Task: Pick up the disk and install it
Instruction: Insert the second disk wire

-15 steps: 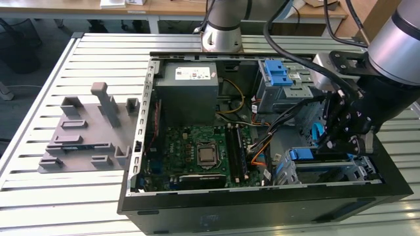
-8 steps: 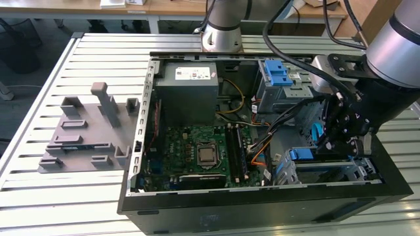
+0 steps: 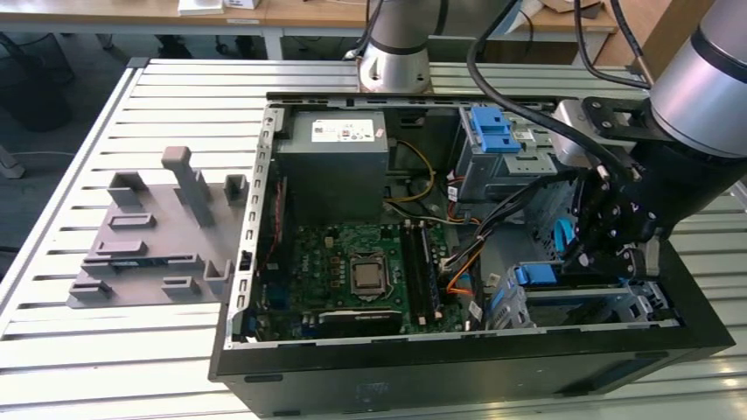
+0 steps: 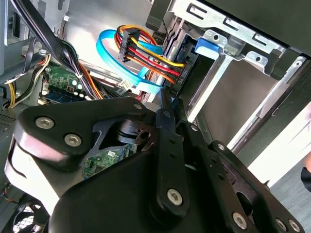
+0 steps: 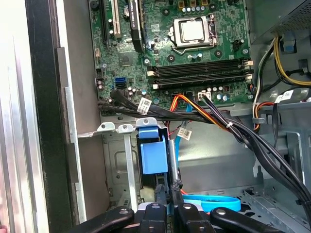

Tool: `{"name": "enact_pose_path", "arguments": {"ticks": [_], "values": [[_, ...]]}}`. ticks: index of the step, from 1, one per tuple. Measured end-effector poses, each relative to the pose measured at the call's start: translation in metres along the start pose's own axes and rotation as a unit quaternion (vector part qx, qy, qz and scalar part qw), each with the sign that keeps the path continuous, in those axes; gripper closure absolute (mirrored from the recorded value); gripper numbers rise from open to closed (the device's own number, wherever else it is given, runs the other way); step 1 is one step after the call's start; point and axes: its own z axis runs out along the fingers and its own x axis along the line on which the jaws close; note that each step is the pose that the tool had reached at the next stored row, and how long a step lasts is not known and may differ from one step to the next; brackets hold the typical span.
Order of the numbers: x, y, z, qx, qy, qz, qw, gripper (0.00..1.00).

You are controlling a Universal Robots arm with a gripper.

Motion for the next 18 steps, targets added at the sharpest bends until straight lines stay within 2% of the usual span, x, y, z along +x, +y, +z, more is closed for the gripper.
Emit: {"name": "enact_pose_path", "arguments": {"ticks": [3,4,12,18], "values": [[0.0000,0.0000,0.0006,0.0000,-0.0005,0.000,1.0000,0.83],[0.0000,0.0000,0.0004,0.0000,-0.0003,0.000,1.0000,0.77],[0.0000,0.0000,-0.0017,0.0000,-0.0001,0.000,1.0000,0.77],[-0.0001,0.0001,-0.0060,0.0000,-0.0001,0.000,1.0000,0.77]]}}
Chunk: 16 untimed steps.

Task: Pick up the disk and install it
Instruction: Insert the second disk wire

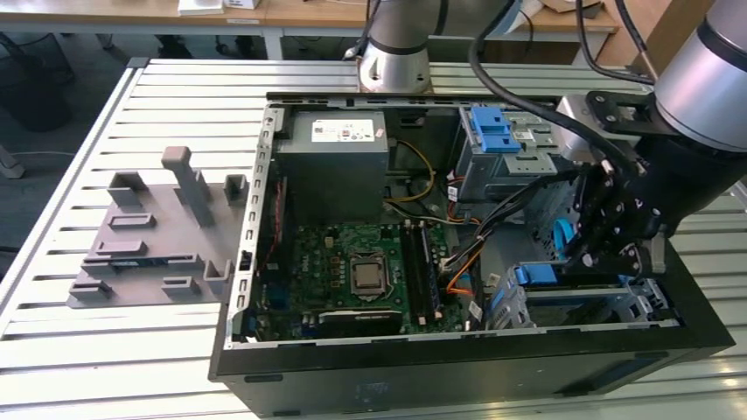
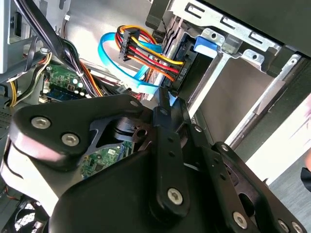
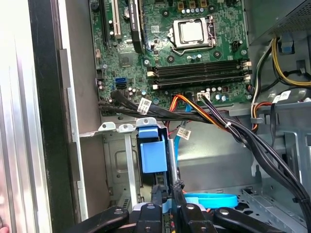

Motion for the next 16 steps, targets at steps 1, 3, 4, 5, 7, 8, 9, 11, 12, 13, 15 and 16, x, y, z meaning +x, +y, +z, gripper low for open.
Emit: {"name": "enact_pose_path", "arguments": {"ticks": [1,3,4,5,7,8,9,11,12,13,15,16], "values": [[0.0000,0.0000,-0.0011,-0.0001,0.0000,0.000,1.0000,0.77],[-0.0001,0.0001,-0.0034,-0.0002,0.0001,0.000,1.0000,0.77],[-0.0002,0.0001,-0.0045,-0.0003,0.0001,0.000,1.0000,0.77],[-0.0002,0.0001,-0.0056,-0.0004,0.0001,0.000,1.0000,0.77],[-0.0003,0.0002,-0.0070,-0.0008,0.0001,0.000,1.0000,0.77],[-0.0003,0.0002,-0.0070,-0.0009,0.0000,0.000,1.0000,0.78],[-0.0003,0.0002,-0.0070,-0.0009,0.0000,0.000,1.0000,0.85],[-0.0003,0.0002,-0.0070,-0.0009,0.0000,0.000,1.0000,0.89],[-0.0003,0.0001,-0.0070,-0.0009,0.0002,0.000,1.0000,0.89],[-0.0003,0.0001,-0.0066,-0.0009,0.0002,0.000,1.0000,0.89],[-0.0003,-0.0001,-0.0056,-0.0009,0.0001,0.000,1.0000,0.89],[-0.0003,-0.0004,-0.0050,-0.0009,0.0001,0.000,1.0000,0.89]]}}
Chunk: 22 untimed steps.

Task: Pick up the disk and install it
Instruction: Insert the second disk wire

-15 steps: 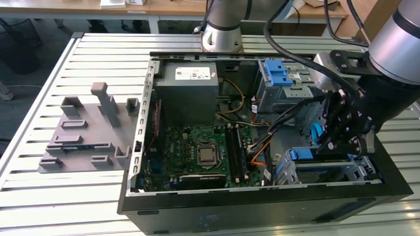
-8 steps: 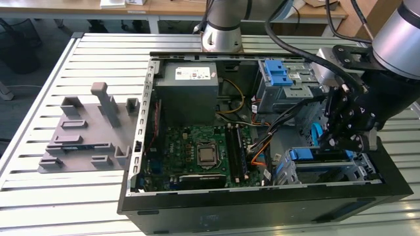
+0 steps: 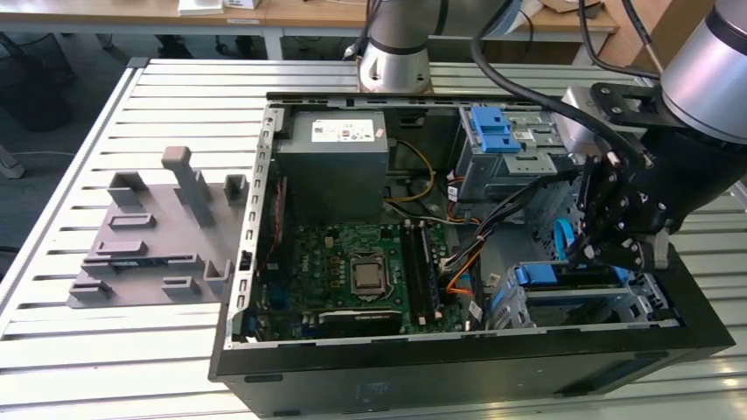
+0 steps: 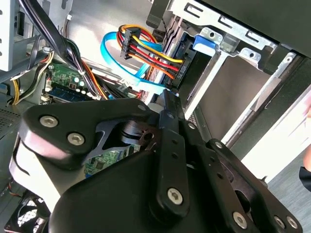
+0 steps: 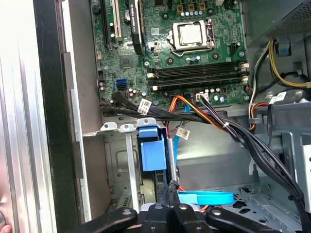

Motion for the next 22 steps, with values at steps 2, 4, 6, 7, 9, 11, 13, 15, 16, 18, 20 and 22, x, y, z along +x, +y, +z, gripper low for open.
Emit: {"name": "enact_pose_path", "arguments": {"ticks": [2,4,6,7,9,11,13,15,16,18,20,22], "values": [[-0.0001,-0.0006,0.0013,0.0000,0.0001,0.000,1.0000,0.89],[-0.0002,-0.0014,0.0028,0.0000,0.0000,0.000,1.0000,0.89],[-0.0003,-0.0023,0.0037,0.0000,0.0001,0.000,1.0000,0.89],[-0.0003,-0.0026,0.0039,0.0000,0.0002,0.000,1.0000,0.89],[-0.0004,-0.0034,0.0045,0.0000,0.0000,0.000,1.0000,0.89],[-0.0005,-0.0040,0.0051,0.0000,0.0001,0.000,1.0000,0.89],[-0.0005,-0.0044,0.0057,0.0000,0.0001,0.000,1.0000,0.89],[-0.0006,-0.0047,0.0062,0.0000,0.0001,0.000,1.0000,0.89],[-0.0006,-0.0047,0.0062,0.0000,0.0001,0.000,1.0000,0.89],[-0.0006,-0.0047,0.0063,0.0000,0.0001,0.000,1.0000,0.89],[-0.0006,-0.0047,0.0061,0.0000,-0.0001,0.000,1.0000,0.89],[-0.0006,-0.0047,0.0045,0.0000,0.0000,0.000,1.0000,0.89]]}}
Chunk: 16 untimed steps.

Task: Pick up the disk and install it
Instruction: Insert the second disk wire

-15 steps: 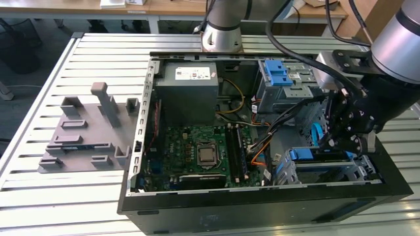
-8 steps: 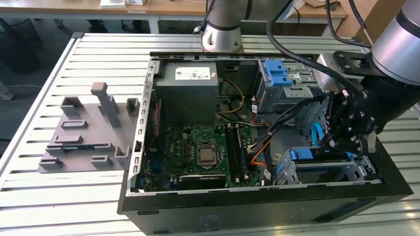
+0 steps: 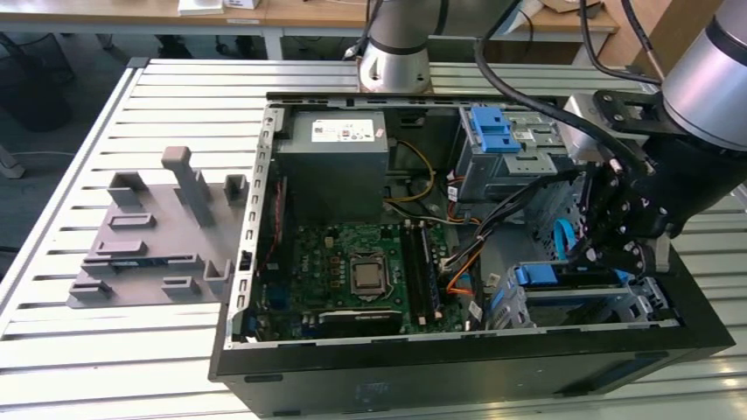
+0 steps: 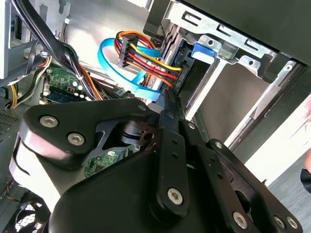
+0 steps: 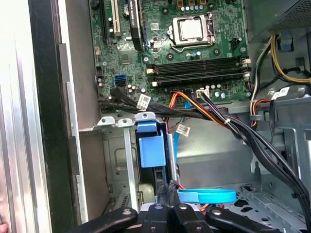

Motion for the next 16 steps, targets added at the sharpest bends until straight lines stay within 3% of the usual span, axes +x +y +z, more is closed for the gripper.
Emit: {"name": "enact_pose_path", "arguments": {"ticks": [16], "values": [[-0.0001,0.0003,-0.0139,-0.0005,0.0000,0.000,1.0000,0.89]]}}
